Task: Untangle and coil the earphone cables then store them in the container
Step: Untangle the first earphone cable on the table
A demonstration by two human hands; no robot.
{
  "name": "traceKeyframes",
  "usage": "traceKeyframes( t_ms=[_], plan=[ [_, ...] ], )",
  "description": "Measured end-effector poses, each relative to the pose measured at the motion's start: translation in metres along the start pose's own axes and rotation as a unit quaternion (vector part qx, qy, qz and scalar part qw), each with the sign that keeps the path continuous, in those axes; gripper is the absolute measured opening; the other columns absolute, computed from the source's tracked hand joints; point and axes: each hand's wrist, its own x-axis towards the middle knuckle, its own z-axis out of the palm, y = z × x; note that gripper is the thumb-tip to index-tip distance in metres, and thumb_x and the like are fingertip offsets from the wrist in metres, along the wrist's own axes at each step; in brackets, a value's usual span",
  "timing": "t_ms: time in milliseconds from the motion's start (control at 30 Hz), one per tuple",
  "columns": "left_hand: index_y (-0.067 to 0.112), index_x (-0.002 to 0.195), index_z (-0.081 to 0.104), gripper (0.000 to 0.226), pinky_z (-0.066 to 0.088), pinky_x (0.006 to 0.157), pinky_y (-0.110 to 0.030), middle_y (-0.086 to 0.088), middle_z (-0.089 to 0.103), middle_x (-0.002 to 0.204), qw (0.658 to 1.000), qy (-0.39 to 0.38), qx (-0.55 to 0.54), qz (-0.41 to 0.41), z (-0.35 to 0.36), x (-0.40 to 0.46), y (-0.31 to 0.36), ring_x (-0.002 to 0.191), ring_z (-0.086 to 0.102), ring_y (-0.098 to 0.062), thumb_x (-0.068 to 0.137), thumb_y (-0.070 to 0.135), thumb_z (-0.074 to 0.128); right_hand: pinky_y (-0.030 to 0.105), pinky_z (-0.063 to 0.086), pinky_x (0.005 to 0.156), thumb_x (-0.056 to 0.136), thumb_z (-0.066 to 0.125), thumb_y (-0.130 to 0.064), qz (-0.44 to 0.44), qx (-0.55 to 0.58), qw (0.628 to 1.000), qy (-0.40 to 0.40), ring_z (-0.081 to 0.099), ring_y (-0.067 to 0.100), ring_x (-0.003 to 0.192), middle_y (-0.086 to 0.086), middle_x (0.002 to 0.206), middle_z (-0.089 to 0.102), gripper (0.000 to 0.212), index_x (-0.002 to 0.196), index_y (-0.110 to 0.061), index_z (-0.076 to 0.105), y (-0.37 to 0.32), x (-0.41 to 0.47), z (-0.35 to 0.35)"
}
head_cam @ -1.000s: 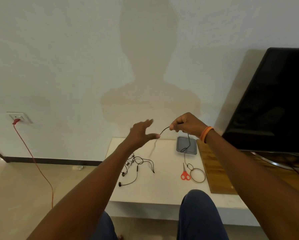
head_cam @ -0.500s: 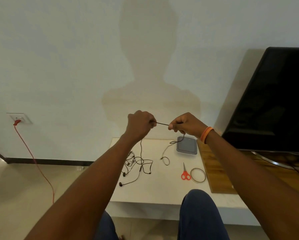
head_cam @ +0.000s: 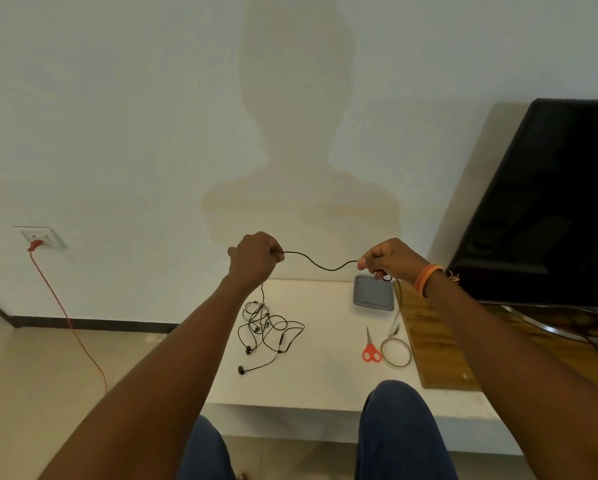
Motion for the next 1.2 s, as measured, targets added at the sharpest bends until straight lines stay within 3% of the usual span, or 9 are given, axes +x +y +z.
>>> traceKeyframes(
  t_ms=[167,267,367,433,533,633,800,900,1200],
  plan=[
    [0.027,0.074,0.073,0.009,0.053,0.076,-0.027,0.006,0.071,0.08,0.99,-0.114,-0.079,0.017,0.007,-0.002,-0.003,0.081,0.065,-0.013,0.077,0.02,0.078,0.04,0.057,0.076,0.088,0.069,-0.021,-0.036,-0.013,0.999,-0.009,0.065,0.015,0.067,0.011,0.091,0.075,0.012,0.085,-0.012,0.078,-0.015,0.001,0.008],
    [0.013,0.083,0.077,0.008,0.04,0.055,-0.006,-0.003,0.072,0.083,0.982,-0.165,-0.074,0.052,0.007,-0.006,-0.002,0.073,0.06,-0.008,0.076,0.009,0.079,0.04,0.056,0.076,0.087,0.07,-0.024,-0.053,-0.022,0.998,-0.008,0.065,0.015,0.069,0.011,0.091,0.075,0.013,0.086,-0.014,0.078,-0.025,0.004,0.011],
    [0.014,0.089,0.078,0.02,0.038,0.048,-0.006,-0.001,0.072,0.08,0.975,-0.208,-0.058,0.05,0.008,-0.007,0.0,0.065,0.058,-0.006,0.071,0.011,0.084,0.029,0.052,0.064,0.088,0.069,-0.022,-0.069,-0.034,0.997,0.001,0.063,0.013,0.067,0.012,0.09,0.074,0.014,0.087,-0.011,0.078,-0.036,0.006,0.011],
    [0.019,0.09,0.076,0.025,0.046,0.052,-0.015,0.001,0.072,0.08,0.966,-0.251,-0.047,0.049,0.005,-0.006,0.001,0.068,0.06,-0.012,0.068,0.013,0.087,0.015,0.047,0.055,0.089,0.068,-0.02,-0.08,-0.04,0.996,0.007,0.06,0.011,0.063,0.012,0.085,0.073,0.016,0.089,-0.006,0.077,-0.041,0.006,0.011],
    [0.016,0.11,0.071,0.053,0.057,0.082,-0.03,0.001,0.074,0.102,0.953,-0.291,-0.047,0.066,-0.001,-0.005,0.006,0.094,0.068,-0.013,0.062,0.025,0.092,0.009,0.042,0.049,0.089,0.069,-0.02,-0.083,-0.046,0.995,0.015,0.056,0.011,0.059,0.005,0.073,0.069,0.016,0.088,-0.007,0.077,-0.043,0.006,0.01],
    [0.017,0.115,0.067,0.061,0.049,0.095,-0.03,0.0,0.069,0.107,0.96,-0.242,-0.106,0.088,-0.007,-0.001,0.021,0.101,0.063,-0.012,0.064,0.041,0.089,0.014,0.047,0.054,0.088,0.069,-0.022,-0.09,-0.055,0.994,0.012,0.056,0.012,0.06,0.007,0.074,0.07,0.016,0.087,-0.008,0.077,-0.045,0.008,0.009],
    [0.01,0.074,0.056,0.028,0.038,0.074,-0.032,-0.002,0.053,0.077,0.971,-0.139,-0.114,0.161,-0.009,0.002,0.059,0.073,0.044,-0.018,0.083,0.031,0.071,0.018,0.048,0.057,0.087,0.07,-0.023,-0.118,-0.072,0.99,0.008,0.056,0.01,0.058,0.006,0.072,0.069,0.012,0.079,-0.016,0.074,-0.056,0.007,0.013],
    [0.006,0.085,0.078,0.012,0.046,0.071,-0.033,-0.008,0.072,0.073,0.97,-0.107,-0.137,0.167,-0.009,0.001,0.066,0.072,0.063,-0.022,0.084,0.016,0.071,0.016,0.046,0.056,0.089,0.068,-0.022,-0.134,-0.075,0.988,0.011,0.055,0.006,0.056,0.0,0.068,0.067,0.012,0.081,-0.016,0.074,-0.062,0.007,0.013],
    [0.019,0.088,0.077,0.016,0.049,0.074,-0.031,0.006,0.073,0.08,0.987,0.018,-0.013,0.158,-0.023,-0.001,0.063,0.084,0.064,-0.016,0.088,0.02,0.061,0.015,0.051,0.07,0.087,0.07,-0.024,-0.104,-0.026,0.994,-0.003,0.067,0.004,0.069,-0.001,0.075,0.073,0.018,0.092,-0.008,0.077,-0.049,0.002,0.003]
  ],
)
